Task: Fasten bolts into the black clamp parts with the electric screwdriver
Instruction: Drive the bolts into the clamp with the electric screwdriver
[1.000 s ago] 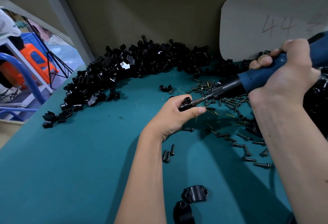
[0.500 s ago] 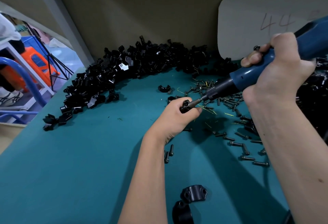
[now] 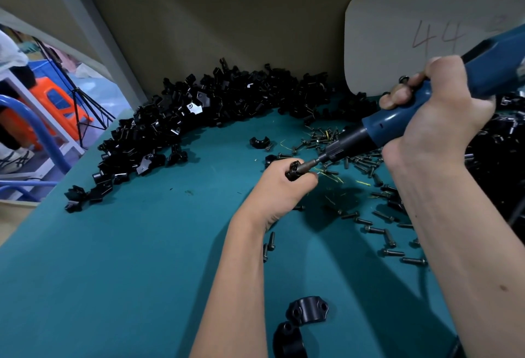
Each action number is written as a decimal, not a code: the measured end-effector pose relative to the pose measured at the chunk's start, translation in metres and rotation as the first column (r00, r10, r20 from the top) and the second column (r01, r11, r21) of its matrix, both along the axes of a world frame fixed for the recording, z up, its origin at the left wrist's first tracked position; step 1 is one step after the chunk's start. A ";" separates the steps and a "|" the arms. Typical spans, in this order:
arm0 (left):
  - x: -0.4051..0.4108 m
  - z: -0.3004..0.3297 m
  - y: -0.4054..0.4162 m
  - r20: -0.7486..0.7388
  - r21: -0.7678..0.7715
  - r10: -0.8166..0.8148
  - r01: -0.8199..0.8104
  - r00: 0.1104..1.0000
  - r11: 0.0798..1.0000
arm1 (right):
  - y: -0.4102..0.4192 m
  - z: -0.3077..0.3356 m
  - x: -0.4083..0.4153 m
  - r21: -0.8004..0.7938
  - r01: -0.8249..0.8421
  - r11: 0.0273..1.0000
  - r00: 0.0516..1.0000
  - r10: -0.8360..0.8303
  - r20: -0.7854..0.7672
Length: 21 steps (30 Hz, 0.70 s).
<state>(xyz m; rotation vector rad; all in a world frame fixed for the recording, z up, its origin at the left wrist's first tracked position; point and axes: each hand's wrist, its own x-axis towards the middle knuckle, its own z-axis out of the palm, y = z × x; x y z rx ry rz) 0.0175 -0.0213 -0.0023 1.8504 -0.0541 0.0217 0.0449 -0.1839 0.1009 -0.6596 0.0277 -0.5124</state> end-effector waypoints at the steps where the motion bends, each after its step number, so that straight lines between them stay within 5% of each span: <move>1: 0.000 0.000 0.000 -0.003 -0.003 0.000 0.000 1.000 1.000 | 0.000 -0.001 0.000 0.003 0.001 1.000 1.000 -0.001 0.004; 21: 0.002 -0.004 0.001 -0.008 0.007 0.011 -0.011 1.000 1.000 | 0.005 0.000 -0.005 -0.005 0.029 1.000 0.999 -0.029 0.017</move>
